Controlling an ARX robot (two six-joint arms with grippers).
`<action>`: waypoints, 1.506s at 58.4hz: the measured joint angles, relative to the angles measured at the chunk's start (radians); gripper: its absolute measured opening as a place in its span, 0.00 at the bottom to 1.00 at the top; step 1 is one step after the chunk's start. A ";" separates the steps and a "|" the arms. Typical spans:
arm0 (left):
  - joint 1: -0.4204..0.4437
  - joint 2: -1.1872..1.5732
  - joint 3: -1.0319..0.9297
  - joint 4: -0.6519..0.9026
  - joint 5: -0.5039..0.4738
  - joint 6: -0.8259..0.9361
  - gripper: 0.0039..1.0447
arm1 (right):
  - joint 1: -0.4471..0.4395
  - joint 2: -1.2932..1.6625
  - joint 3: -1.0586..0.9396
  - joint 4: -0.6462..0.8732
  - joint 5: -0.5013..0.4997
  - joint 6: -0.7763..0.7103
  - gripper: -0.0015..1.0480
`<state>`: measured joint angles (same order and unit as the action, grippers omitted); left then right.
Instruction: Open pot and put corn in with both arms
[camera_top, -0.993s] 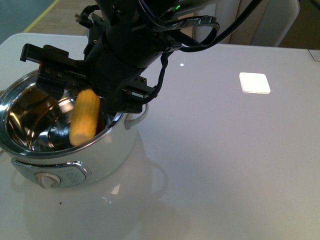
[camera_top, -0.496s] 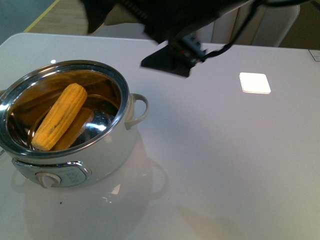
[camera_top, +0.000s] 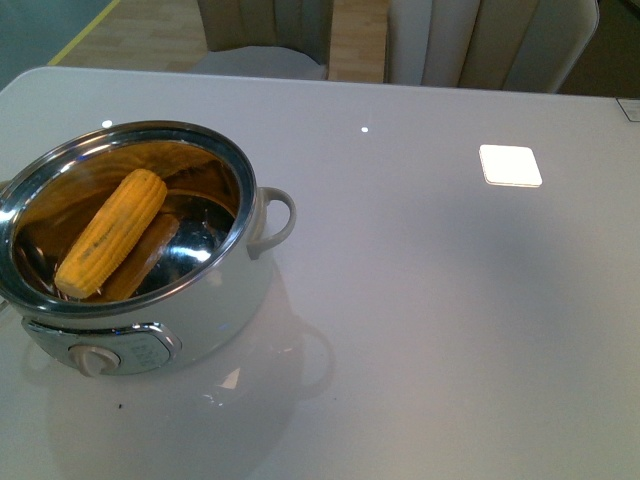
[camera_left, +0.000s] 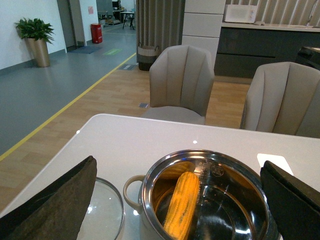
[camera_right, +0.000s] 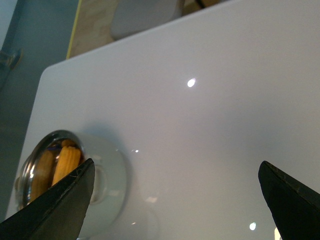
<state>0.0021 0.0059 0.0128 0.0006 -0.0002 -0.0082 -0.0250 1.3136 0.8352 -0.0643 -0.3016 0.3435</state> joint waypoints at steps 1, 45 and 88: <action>0.000 0.000 0.000 0.000 0.000 0.000 0.94 | -0.027 -0.031 -0.014 -0.011 -0.009 -0.020 0.92; 0.000 0.000 0.000 0.000 0.000 0.000 0.94 | -0.074 -0.464 -0.594 0.658 0.206 -0.333 0.20; 0.000 0.000 0.000 0.000 0.000 0.000 0.94 | 0.021 -0.842 -0.793 0.486 0.301 -0.338 0.02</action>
<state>0.0021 0.0059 0.0128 0.0006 -0.0006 -0.0082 -0.0036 0.4713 0.0425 0.4213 -0.0002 0.0051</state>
